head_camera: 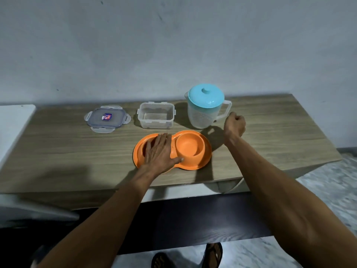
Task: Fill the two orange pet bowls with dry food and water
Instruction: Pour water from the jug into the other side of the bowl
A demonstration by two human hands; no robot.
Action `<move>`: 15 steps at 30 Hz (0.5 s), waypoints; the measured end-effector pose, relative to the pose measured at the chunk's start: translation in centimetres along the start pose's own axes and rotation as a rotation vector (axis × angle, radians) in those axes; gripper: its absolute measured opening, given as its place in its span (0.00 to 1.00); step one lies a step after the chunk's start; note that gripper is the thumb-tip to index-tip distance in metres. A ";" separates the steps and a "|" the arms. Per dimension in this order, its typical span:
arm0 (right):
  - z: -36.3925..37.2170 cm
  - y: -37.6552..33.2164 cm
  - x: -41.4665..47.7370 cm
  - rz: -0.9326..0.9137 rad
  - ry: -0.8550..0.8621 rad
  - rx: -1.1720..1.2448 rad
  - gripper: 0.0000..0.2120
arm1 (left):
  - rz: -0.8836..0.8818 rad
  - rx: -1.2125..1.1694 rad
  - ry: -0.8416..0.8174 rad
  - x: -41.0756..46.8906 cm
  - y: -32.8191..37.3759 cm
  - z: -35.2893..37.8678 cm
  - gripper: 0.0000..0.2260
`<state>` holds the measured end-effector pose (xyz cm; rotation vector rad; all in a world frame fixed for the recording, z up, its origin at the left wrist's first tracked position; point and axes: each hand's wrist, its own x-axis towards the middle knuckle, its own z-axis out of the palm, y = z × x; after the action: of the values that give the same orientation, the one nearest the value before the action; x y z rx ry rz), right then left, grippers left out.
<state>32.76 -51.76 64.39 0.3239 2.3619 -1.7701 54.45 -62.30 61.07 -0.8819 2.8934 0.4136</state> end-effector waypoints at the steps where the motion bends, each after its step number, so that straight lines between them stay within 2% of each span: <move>1: 0.2 -0.3 0.7 -0.003 0.004 0.022 0.12 | -0.005 0.005 -0.017 0.1 0.0 0.2 0.45; 10: 3.2 -2.1 2.9 -0.004 -0.144 0.187 0.19 | 0.023 0.170 0.004 0.4 -0.1 1.0 0.37; 15: 3.8 -2.4 3.2 0.020 -0.153 0.198 0.15 | 0.007 0.190 0.005 0.4 0.2 1.2 0.35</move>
<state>29.05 -55.84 64.66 0.2281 2.0790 -1.9492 54.00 -61.99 59.93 -0.8439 2.8799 0.1328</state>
